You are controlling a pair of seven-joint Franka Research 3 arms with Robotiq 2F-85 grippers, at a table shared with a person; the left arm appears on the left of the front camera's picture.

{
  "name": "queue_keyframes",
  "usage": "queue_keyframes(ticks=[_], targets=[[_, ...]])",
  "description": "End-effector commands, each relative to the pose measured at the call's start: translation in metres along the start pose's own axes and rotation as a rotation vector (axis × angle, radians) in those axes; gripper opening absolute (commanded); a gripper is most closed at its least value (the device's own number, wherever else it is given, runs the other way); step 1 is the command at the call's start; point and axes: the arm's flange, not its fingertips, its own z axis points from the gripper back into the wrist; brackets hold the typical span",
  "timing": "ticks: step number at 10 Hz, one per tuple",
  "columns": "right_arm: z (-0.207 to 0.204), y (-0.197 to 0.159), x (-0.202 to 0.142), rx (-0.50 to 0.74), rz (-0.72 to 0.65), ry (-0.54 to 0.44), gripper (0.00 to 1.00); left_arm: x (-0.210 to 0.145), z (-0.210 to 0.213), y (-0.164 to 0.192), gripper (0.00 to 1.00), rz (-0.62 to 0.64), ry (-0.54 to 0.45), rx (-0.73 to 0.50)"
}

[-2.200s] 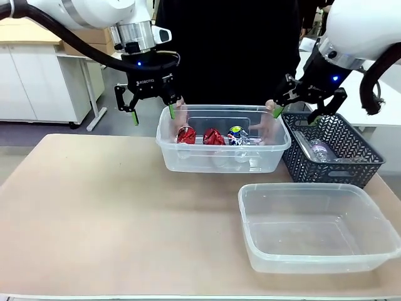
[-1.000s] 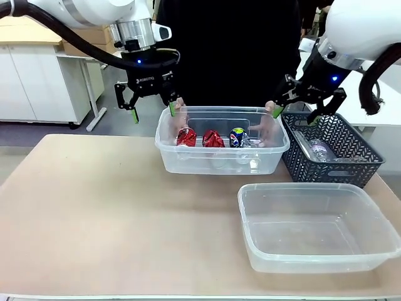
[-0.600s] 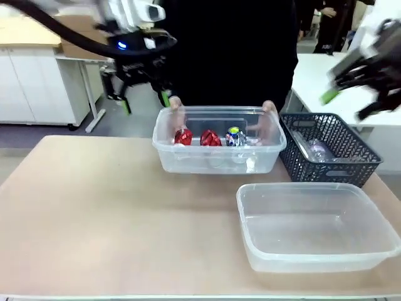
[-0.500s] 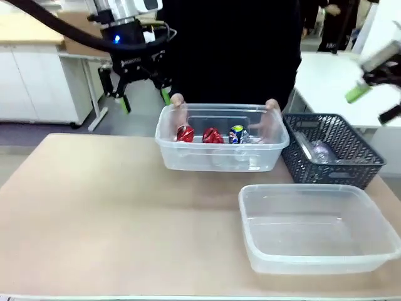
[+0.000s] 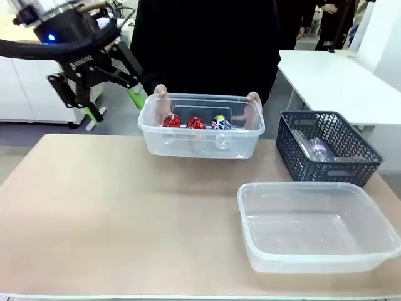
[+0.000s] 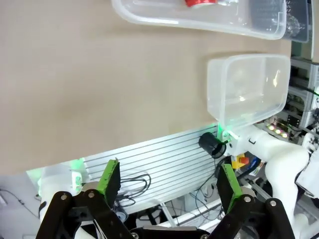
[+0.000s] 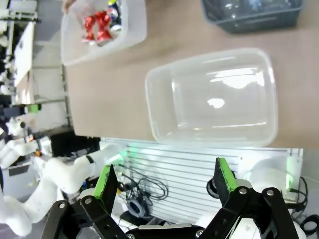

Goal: Sort the waste into each basket.
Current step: Pick up the Organizing box on the right side of the table and lift it.

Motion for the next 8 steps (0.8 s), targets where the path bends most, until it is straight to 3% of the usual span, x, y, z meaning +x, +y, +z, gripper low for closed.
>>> queue_keyframes(ticks=[1, 2, 3, 4, 6, 7, 8], targets=[[0.003, -0.004, -0.001, -0.003, -0.006, -0.016, 1.00, -0.007, 0.003, 0.001, 1.00, -0.003, -0.011, -0.003], [-0.021, -0.005, 0.002, -0.241, 0.053, -0.056, 1.00, 0.006, -0.020, -0.034, 1.00, 0.037, -0.021, 0.080], [-0.044, -0.022, 0.002, -0.354, 0.141, -0.022, 1.00, 0.009, -0.048, -0.078, 1.00, 0.010, -0.011, 0.045], [-0.072, -0.047, -0.001, -0.456, 0.130, -0.027, 1.00, 0.009, -0.079, -0.116, 1.00, 0.131, -0.075, 0.137], [-0.143, -0.119, -0.023, -0.504, 0.086, -0.034, 1.00, -0.008, -0.149, -0.170, 1.00, 0.036, 0.045, 0.232], [-0.157, -0.149, -0.034, -0.489, 0.022, -0.065, 1.00, -0.024, -0.175, -0.186, 1.00, -0.018, 0.054, 0.293], [-0.158, -0.156, -0.041, -0.440, -0.016, -0.137, 1.00, -0.035, -0.196, -0.195, 1.00, -0.045, 0.098, 0.334]])
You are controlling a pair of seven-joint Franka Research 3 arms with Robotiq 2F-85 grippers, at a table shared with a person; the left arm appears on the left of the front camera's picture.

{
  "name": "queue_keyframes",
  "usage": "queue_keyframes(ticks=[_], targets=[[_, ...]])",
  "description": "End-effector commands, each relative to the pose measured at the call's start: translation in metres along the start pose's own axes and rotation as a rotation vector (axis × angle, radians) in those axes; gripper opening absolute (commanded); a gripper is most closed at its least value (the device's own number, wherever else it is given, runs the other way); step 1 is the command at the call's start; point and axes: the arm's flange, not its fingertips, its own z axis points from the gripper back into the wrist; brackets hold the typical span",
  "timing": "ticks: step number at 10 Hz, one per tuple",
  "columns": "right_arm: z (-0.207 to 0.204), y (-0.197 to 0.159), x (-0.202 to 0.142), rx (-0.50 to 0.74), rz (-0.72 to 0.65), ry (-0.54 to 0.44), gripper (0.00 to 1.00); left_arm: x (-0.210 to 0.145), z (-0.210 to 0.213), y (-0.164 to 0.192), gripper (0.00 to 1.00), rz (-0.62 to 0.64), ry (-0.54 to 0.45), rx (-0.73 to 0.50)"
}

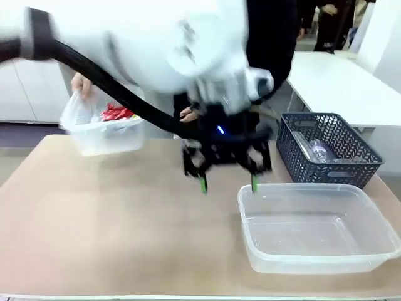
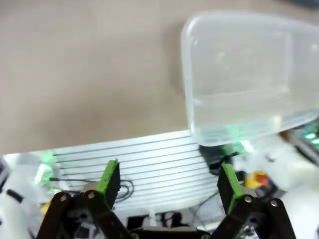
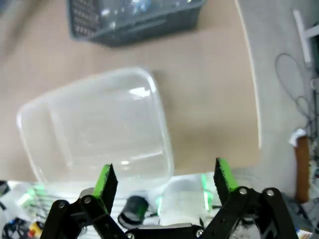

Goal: Sort the waste into each basket.
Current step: Pick up the Organizing box on the right side of the table and lift it.

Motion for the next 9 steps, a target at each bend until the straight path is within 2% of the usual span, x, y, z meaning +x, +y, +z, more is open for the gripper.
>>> queue_keyframes(ticks=[1, 2, 4, 5, 6, 9], targets=[[-0.078, -0.019, -0.070, 0.042, -0.178, -0.187, 1.00, 0.016, -0.008, -0.004, 1.00, -0.109, 0.096, 0.194], [0.000, 0.000, 0.000, 0.000, 0.000, 0.000, 1.00, 0.000, 0.000, 0.000, 1.00, 0.000, 0.000, 0.000], [0.000, 0.000, 0.000, 0.000, 0.000, 0.000, 1.00, 0.000, 0.000, 0.000, 1.00, 0.000, 0.000, 0.000], [0.005, -0.009, 0.004, 0.026, -0.060, -0.042, 1.00, 0.000, 0.000, 0.000, 1.00, 0.000, 0.000, 0.000], [-0.022, 0.009, 0.015, 0.034, 0.106, 0.006, 1.00, 0.007, -0.006, -0.005, 1.00, -0.034, 0.026, 0.032], [-0.099, 0.006, 0.008, 0.050, 0.172, 0.179, 1.00, -0.003, -0.064, -0.020, 1.00, -0.028, 0.030, 0.057]])
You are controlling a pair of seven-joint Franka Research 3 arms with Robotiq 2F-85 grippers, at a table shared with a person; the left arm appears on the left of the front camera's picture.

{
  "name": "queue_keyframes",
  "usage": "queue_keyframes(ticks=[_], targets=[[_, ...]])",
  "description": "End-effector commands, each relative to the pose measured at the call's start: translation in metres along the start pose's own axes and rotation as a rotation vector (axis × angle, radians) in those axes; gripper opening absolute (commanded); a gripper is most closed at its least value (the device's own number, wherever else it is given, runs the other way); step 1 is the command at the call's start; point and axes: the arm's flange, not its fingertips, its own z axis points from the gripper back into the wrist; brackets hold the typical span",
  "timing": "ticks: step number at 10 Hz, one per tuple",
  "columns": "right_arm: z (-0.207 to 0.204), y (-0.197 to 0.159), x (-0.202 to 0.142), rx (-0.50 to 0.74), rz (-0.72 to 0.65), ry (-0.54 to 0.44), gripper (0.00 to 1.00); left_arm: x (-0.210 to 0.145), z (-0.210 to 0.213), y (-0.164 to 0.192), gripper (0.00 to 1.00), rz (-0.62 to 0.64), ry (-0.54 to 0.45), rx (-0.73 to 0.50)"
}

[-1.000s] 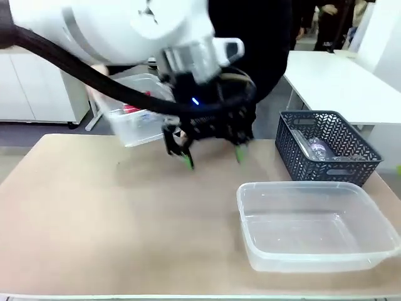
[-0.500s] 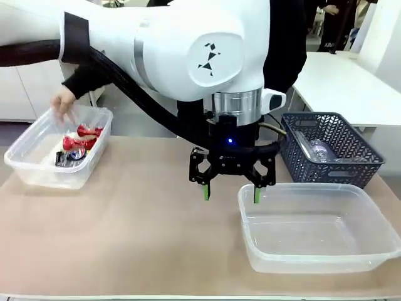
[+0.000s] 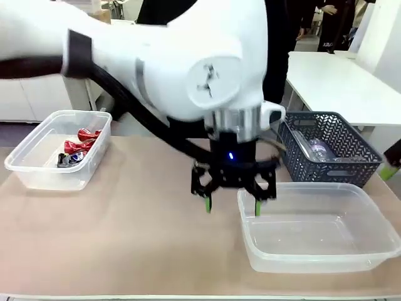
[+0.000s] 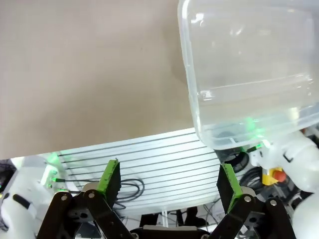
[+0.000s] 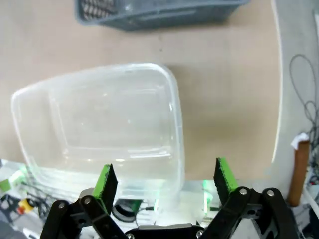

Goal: Sort the waste into each basket.
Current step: Pick up the Organizing box on the right side of the table and lift it.

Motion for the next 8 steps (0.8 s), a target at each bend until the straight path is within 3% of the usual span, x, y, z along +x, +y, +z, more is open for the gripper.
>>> queue_keyframes(ticks=[1, 4, 7, 8], targets=[[-0.059, -0.011, -0.014, 0.019, 0.052, 0.063, 1.00, 0.004, -0.031, -0.017, 1.00, 0.030, -0.045, 0.050], [-0.096, -0.005, -0.024, 0.027, 0.077, 0.155, 1.00, 0.016, -0.068, -0.033, 1.00, 0.036, -0.051, 0.083], [-0.138, -0.006, -0.046, -0.069, 0.030, 0.115, 1.00, 0.034, -0.084, -0.026, 1.00, 0.092, -0.057, 0.086], [-0.153, -0.006, -0.050, -0.063, 0.026, 0.143, 1.00, 0.036, -0.087, -0.025, 1.00, 0.112, -0.074, 0.084]])
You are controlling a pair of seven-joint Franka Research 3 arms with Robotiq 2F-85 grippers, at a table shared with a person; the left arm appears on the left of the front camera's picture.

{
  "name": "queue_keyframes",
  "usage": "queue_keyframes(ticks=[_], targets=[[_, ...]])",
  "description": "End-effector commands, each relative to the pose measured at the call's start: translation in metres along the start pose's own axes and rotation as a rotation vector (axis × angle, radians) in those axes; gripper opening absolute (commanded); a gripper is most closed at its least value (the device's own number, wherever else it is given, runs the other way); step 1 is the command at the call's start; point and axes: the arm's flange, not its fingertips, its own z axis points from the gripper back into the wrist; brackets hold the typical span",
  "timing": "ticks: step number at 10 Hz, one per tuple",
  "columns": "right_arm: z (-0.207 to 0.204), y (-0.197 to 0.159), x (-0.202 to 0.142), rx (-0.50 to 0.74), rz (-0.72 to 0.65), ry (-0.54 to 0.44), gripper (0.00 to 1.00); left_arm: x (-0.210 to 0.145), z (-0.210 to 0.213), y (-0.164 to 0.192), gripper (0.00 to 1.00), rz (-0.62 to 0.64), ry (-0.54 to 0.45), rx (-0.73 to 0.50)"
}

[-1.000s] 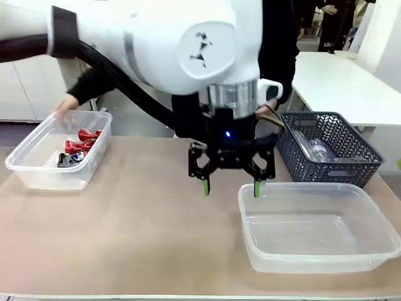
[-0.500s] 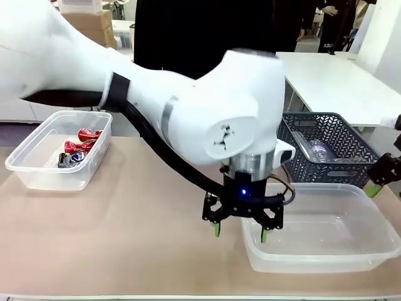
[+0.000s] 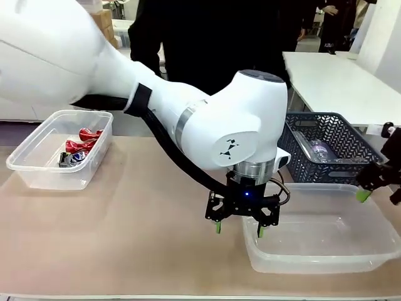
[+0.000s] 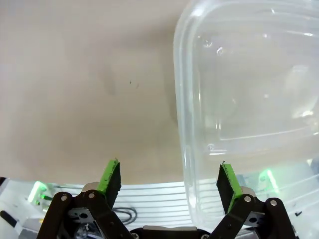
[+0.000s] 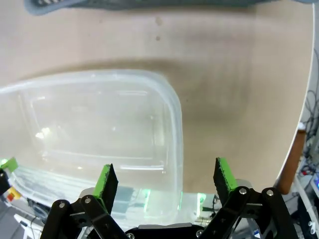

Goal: Sort the waste into each basket.
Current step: Pick up the Organizing box on the right side of the table and lift it.

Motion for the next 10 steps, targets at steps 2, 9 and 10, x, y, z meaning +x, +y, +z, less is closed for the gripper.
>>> queue_keyframes(ticks=[2, 9, 10], targets=[[-0.103, 0.004, -0.071, -0.053, -0.026, -0.002, 1.00, 0.000, -0.002, -0.008, 1.00, 0.039, -0.048, -0.011], [-0.119, 0.019, -0.069, -0.044, 0.040, 0.094, 0.44, 0.007, -0.003, 0.000, 0.41, 0.054, -0.025, -0.025], [-0.117, 0.019, -0.070, -0.030, 0.047, 0.090, 0.43, 0.006, -0.003, 0.001, 0.42, 0.051, -0.028, -0.031]])
